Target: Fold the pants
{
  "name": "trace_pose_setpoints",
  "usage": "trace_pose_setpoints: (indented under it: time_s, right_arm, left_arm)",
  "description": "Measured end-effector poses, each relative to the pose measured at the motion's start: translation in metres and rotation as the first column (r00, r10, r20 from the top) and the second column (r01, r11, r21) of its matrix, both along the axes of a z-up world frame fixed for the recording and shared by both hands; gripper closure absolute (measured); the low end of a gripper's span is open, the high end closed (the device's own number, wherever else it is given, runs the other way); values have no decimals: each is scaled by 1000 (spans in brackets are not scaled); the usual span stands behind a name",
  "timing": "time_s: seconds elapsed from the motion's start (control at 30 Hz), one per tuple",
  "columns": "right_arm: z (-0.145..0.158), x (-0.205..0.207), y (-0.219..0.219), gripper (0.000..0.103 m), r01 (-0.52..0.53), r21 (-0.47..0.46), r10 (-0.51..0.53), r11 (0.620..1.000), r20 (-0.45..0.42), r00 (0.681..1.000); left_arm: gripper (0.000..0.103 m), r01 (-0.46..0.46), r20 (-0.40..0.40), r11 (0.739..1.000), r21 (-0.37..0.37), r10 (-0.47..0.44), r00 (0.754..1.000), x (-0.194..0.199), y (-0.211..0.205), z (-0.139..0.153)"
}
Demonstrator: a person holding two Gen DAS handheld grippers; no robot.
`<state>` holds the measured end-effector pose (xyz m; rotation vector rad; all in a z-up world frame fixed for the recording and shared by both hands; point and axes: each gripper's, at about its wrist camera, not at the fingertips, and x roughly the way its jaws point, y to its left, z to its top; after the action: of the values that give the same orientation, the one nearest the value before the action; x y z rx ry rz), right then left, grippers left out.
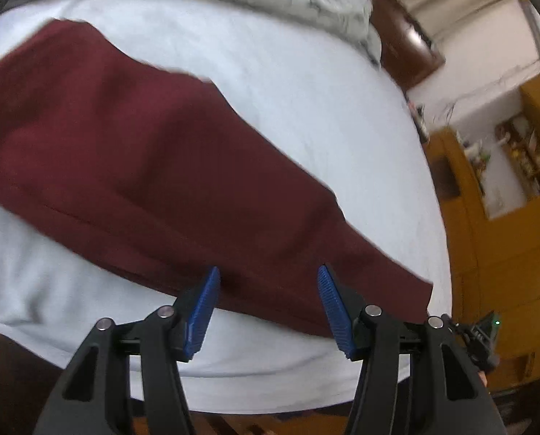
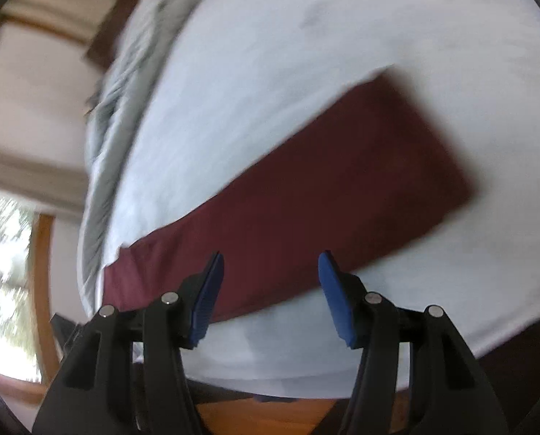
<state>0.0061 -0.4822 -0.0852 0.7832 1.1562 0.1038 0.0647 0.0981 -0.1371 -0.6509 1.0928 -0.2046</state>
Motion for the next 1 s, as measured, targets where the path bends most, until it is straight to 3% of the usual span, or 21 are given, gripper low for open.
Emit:
trace_pose_setpoints:
  time_s: [0.07,0.13,0.23,0.43,0.47,0.53,0.57,0.7,0.8,0.83,0.9,0.93,1.0]
  right_arm:
    - [-1,-11,-26,48,56,-15,-56,998,-12,998]
    - [-6,-21,-60,47,105,3,-105,994,-25,994]
    - [-27,-26,-67,47,132,37,-130,990,-68,989]
    - [-70,-8,-82,48,135,189,-119,973,-92,989]
    - [-77,-4,-82,52,140,195,-122,971,-102,987]
    - [-84,3,-78,78,129,199,-110,971,-105,988]
    - [-82,-1,-83,79,118,180,-101,977,-103,990]
    - [-46,-9,-89,89,50,194,-66,980,76,995]
    - [-15,-19,-90,91,15,150,-55,989,264,963]
    - [-12,-21,-93,91,21,115,-52,993,274,960]
    - [-28,-17,-100,91,46,92,-63,995,188,980]
    - [-47,-15,-105,91,64,79,-72,995,101,992]
    - [-63,-15,-103,91,51,59,-54,997,50,997]
  left_arm:
    - [47,32,-28,999,-19,-32,999,5,-19,-7]
    - [47,53,-65,998,19,-51,997,8,-37,-14]
    - [47,45,-120,999,19,-42,992,11,-50,-25]
    - [45,-13,-145,1000,23,17,989,14,-56,-34]
    - [44,-24,-147,1000,16,26,989,15,-55,-35]
    - [44,-39,-145,999,9,39,989,21,-52,-40]
    - [44,-46,-145,999,6,47,988,22,-51,-39]
    - [44,-50,-105,999,4,50,993,21,-53,-33]
    - [44,-14,-14,998,-55,13,1000,21,-71,-24]
    - [44,8,-3,999,-37,-8,1000,22,-80,-24]
    - [44,41,-15,999,-8,-41,999,24,-96,-30]
    - [44,53,-22,999,-10,-53,998,24,-102,-34]
    - [44,76,-39,997,20,-75,996,23,-111,-39]
